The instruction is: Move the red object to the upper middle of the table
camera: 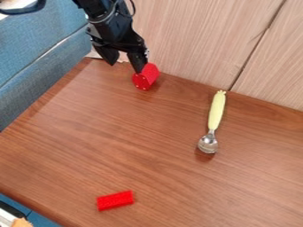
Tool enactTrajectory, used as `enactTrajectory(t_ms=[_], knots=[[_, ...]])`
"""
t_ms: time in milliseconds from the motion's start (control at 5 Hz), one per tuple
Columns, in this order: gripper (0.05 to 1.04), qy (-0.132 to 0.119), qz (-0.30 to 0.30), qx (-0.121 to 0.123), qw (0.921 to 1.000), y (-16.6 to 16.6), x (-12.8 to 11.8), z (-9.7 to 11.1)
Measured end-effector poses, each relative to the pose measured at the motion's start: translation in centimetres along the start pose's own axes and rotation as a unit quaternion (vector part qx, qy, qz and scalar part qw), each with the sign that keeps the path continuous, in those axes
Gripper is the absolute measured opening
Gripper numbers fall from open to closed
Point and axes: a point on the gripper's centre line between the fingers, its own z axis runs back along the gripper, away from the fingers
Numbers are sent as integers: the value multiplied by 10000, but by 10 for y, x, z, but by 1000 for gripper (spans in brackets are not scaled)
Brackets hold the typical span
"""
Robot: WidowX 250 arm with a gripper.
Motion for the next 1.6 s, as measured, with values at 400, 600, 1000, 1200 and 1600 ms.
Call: enactTrajectory(t_ms=[400, 600, 1000, 1200, 1600], knots=[[1001, 475, -285, -278, 9981, -16, -26, -15], [1001, 689, -703, -497, 9939, -32, -47, -12], [1001, 1382, -1814, -422, 9727, -64, -97, 4], [1001, 1609, -2381, -438, 9568, -76, -125, 7], [1001, 1795, -3063, -672, 9324, -87, -168, -7]])
